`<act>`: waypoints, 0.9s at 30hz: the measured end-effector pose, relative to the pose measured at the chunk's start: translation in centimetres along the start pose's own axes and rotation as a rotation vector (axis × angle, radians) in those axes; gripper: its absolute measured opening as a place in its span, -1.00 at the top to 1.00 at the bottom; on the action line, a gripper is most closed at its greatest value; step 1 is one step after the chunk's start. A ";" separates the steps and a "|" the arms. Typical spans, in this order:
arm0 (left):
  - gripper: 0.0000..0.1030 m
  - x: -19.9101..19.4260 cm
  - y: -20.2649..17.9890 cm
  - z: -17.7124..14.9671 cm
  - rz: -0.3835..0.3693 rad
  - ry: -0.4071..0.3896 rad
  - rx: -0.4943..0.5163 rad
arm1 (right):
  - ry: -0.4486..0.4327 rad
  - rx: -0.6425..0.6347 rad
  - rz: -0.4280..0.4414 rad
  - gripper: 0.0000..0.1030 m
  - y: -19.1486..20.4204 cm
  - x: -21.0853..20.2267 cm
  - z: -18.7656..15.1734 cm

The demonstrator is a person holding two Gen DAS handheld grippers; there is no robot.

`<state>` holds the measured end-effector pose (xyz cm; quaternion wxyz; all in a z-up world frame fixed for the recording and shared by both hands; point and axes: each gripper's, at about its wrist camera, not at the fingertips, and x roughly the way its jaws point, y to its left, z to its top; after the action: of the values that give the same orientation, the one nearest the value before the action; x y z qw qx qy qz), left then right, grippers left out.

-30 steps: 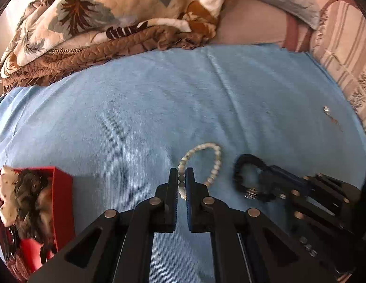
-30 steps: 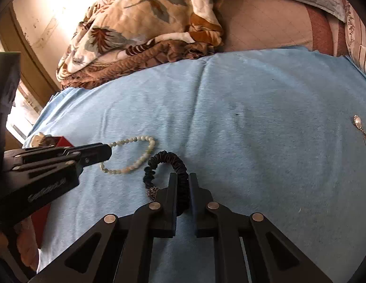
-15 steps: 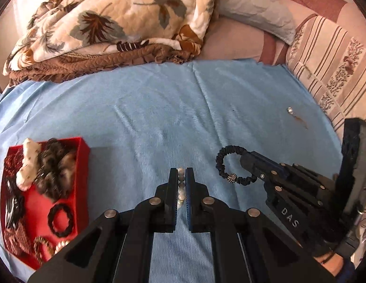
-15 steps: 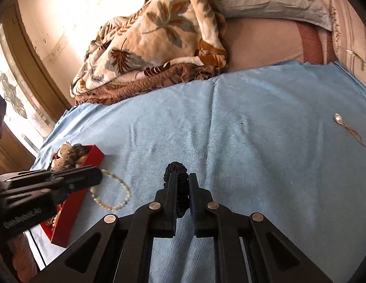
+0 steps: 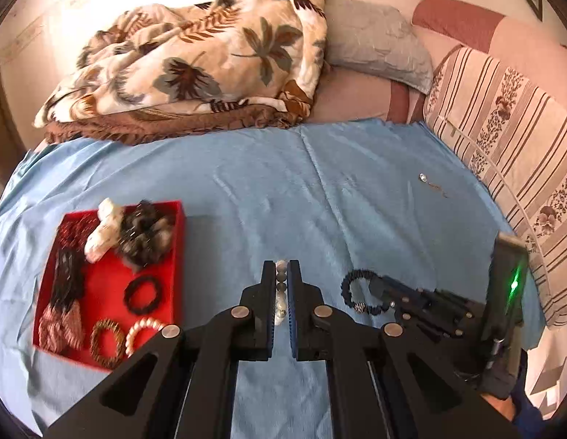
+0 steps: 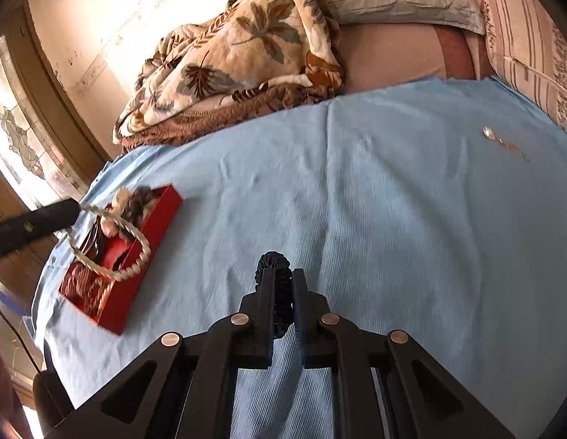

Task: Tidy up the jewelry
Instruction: 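Carry both bracelets over to the red tray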

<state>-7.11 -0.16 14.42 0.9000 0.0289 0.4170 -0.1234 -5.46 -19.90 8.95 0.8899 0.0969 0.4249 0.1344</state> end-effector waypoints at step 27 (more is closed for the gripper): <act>0.89 -6.7 7.3 -5.4 0.237 -0.065 -0.115 | -0.017 -0.191 0.013 0.81 10.4 -5.7 -2.4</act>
<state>-13.50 9.08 15.57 0.9215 0.0221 0.3877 0.0073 -12.38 -11.77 14.62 0.8978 0.0157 0.4019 0.1792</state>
